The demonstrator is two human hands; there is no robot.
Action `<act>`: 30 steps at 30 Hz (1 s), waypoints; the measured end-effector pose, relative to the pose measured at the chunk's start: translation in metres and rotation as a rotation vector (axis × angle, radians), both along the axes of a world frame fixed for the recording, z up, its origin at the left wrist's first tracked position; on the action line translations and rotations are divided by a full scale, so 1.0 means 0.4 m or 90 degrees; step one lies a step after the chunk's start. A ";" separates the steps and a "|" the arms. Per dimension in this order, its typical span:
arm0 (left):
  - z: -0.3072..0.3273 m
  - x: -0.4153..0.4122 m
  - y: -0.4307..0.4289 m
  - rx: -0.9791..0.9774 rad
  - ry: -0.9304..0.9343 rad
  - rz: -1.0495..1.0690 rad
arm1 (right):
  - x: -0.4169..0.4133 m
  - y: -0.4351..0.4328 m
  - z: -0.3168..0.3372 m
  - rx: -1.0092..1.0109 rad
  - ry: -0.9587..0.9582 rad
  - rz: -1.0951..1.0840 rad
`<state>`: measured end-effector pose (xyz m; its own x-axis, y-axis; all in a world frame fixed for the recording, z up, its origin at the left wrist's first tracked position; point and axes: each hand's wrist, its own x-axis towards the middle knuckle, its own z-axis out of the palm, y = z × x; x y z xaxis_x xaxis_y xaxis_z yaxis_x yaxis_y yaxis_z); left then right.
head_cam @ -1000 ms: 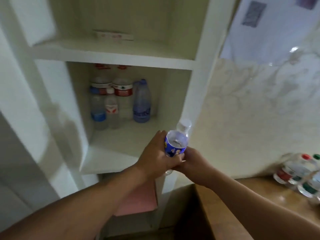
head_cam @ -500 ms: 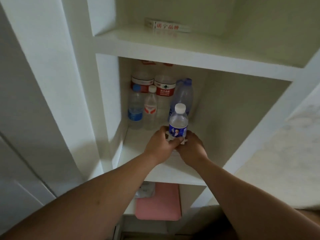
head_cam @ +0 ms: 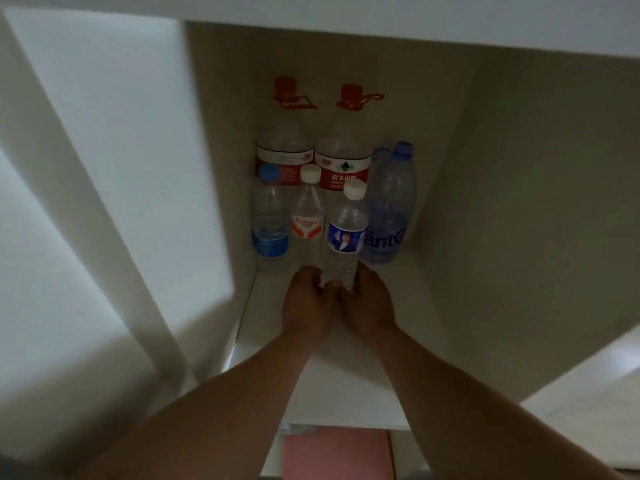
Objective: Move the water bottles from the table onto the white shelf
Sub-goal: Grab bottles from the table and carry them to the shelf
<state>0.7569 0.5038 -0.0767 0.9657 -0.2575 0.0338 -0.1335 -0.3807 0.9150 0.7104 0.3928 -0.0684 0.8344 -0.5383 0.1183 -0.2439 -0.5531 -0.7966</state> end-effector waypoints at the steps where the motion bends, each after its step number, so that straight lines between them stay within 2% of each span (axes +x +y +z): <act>1: -0.017 0.000 0.004 0.005 -0.030 0.016 | 0.005 0.003 -0.012 0.001 0.000 -0.011; 4: -0.030 0.003 0.001 0.007 -0.070 0.036 | 0.017 -0.002 -0.029 0.013 0.039 -0.061; 9: -0.026 -0.006 -0.007 -0.021 -0.055 0.013 | 0.035 -0.008 -0.042 -0.029 0.070 -0.098; 23: -0.027 0.004 -0.012 0.012 -0.072 -0.022 | 0.044 -0.013 -0.054 -0.062 0.083 -0.072; 27: -0.014 -0.002 0.007 0.051 -0.002 -0.104 | 0.013 -0.033 -0.022 0.033 0.110 -0.013; 30: 0.015 -0.041 0.031 0.060 0.079 -0.157 | -0.046 -0.033 0.017 0.055 0.173 0.033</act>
<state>0.7403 0.5163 -0.0706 0.8685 -0.4820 -0.1155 -0.1226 -0.4348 0.8921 0.6921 0.3797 -0.0615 0.8558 -0.4926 -0.1579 -0.4281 -0.5029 -0.7509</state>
